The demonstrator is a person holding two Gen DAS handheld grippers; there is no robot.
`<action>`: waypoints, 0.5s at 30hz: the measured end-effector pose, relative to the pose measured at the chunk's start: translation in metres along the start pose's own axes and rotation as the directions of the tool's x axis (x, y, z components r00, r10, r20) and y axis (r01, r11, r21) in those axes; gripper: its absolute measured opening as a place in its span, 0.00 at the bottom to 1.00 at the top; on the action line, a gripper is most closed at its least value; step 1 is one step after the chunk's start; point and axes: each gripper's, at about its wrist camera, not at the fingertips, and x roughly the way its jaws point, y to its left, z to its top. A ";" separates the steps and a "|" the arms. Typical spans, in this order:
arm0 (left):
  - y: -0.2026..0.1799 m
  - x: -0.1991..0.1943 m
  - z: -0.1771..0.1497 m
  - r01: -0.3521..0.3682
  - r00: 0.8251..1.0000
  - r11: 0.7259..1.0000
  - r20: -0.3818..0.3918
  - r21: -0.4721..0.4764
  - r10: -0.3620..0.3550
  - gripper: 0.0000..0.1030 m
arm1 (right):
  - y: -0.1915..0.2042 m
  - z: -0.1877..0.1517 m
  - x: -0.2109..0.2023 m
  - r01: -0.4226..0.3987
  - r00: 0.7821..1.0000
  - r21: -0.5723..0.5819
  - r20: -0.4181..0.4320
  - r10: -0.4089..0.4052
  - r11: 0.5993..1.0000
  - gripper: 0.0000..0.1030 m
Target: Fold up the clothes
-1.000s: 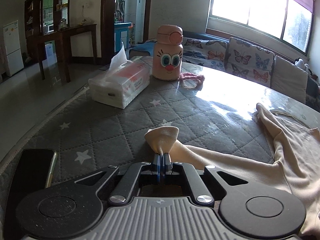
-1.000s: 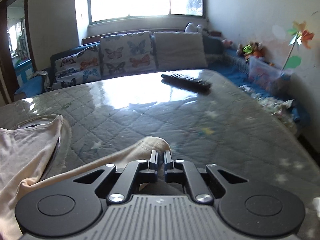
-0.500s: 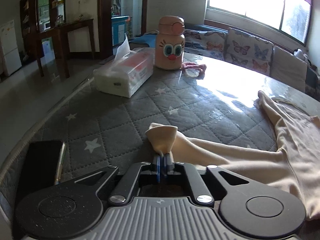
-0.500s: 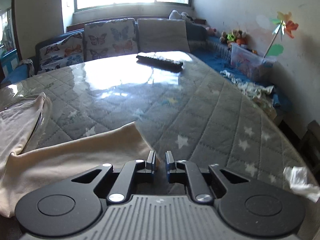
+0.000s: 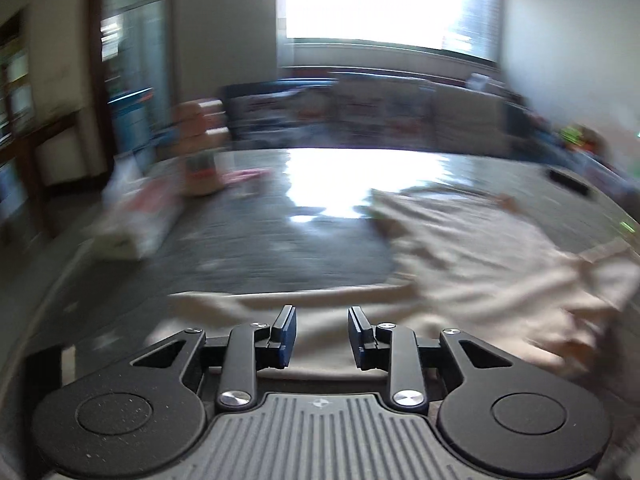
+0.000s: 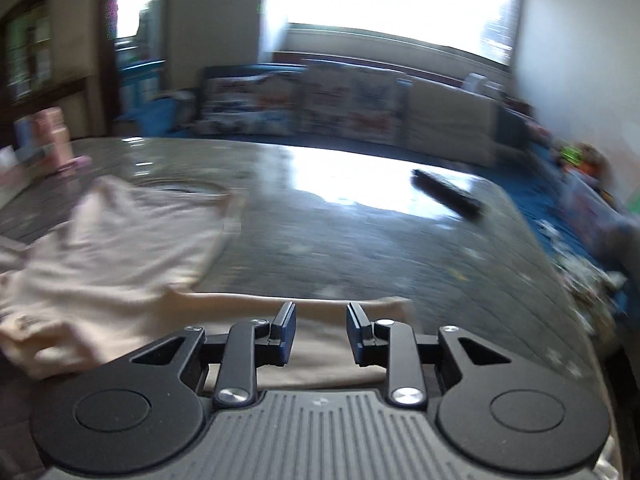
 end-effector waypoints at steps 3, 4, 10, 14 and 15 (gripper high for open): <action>-0.036 0.005 0.000 0.120 0.993 0.990 -0.011 0.070 -0.120 0.30 | 0.029 0.004 -0.003 -0.101 0.995 -0.062 -0.011 0.100 0.993 0.26; -0.046 0.008 -0.001 0.149 0.989 0.985 -0.018 0.089 -0.148 0.32 | 0.043 0.002 -0.003 -0.143 0.990 -0.094 -0.022 0.142 0.985 0.26; -0.089 0.020 -0.013 0.259 0.965 0.953 -0.068 0.159 -0.251 0.37 | 0.121 -0.008 -0.003 -0.363 0.932 -0.223 -0.086 0.352 0.905 0.26; -0.100 0.024 -0.018 0.277 0.960 0.943 -0.078 0.184 -0.267 0.41 | 0.161 -0.022 0.003 -0.441 0.898 -0.276 -0.123 0.424 0.854 0.26; -0.101 0.024 -0.019 0.278 0.960 0.942 -0.080 0.186 -0.267 0.41 | 0.168 -0.025 0.007 -0.441 0.897 -0.286 -0.129 0.422 0.850 0.26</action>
